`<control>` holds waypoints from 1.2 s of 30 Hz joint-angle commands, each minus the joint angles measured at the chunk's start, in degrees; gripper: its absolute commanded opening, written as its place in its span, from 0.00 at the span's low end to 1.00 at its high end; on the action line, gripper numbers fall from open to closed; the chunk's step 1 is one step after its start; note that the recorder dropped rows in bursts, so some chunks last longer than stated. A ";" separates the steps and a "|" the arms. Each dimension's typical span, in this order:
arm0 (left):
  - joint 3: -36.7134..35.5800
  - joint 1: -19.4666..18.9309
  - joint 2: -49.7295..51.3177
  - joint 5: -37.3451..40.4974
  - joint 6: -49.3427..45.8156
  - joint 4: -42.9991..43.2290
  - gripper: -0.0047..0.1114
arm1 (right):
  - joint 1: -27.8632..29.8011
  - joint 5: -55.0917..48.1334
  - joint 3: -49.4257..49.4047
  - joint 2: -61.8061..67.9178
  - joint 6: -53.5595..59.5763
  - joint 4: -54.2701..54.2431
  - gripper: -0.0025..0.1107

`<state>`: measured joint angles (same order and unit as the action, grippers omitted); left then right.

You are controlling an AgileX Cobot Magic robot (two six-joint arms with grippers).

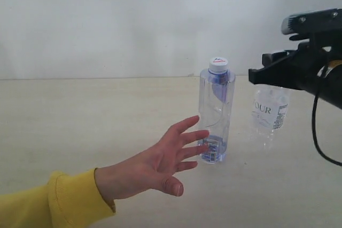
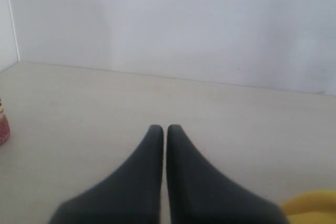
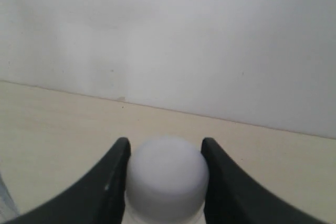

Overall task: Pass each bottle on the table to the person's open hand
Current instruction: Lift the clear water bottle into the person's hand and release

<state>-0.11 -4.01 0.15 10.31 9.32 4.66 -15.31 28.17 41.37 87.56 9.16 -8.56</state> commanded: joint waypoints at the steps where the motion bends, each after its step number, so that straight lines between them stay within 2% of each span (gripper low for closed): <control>1: 0.11 -0.15 -0.15 -0.05 -0.07 0.25 0.08 | 0.47 -4.65 -1.50 -10.13 3.91 -5.35 0.02; 5: 0.11 -0.15 -0.15 -0.05 -0.07 0.25 0.08 | 0.32 -9.86 -7.15 -21.02 3.93 -7.18 0.02; 7: 0.11 -0.15 -0.15 -0.05 -0.07 0.25 0.08 | -2.19 -11.11 -10.73 -26.13 3.93 -7.18 0.02; 12: 0.11 -0.15 -0.15 -0.05 -0.07 0.25 0.08 | -17.93 -11.16 -11.98 -30.25 3.29 -7.18 0.02; 18: 0.11 -0.15 -0.15 -0.05 -0.07 0.25 0.08 | -28.20 -4.41 -11.98 -27.68 2.74 -7.41 0.02; 23: 0.11 -0.15 -0.15 -0.05 -0.07 0.25 0.08 | -31.13 -2.33 -8.71 -21.54 2.74 -5.89 0.02; 31: 0.11 -0.15 -0.15 -0.05 -0.07 0.25 0.08 | -32.71 -0.43 -1.09 -11.96 0.75 -3.74 0.03; 33: 0.11 -0.15 -0.15 -0.05 -0.07 0.25 0.08 | -32.71 -0.54 -0.35 -11.40 0.75 -3.33 0.10; 34: 0.11 -0.15 -0.15 -0.05 -0.07 0.25 0.08 | -32.71 -0.69 -0.08 -11.40 0.75 -3.07 0.17; 36: 0.11 -0.15 -0.15 -0.05 -0.07 0.25 0.08 | -32.71 -0.76 -0.11 -11.52 0.75 -3.07 0.38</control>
<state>-0.11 -4.01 0.15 10.31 9.32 4.66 -47.93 26.93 40.53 76.02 10.37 -12.40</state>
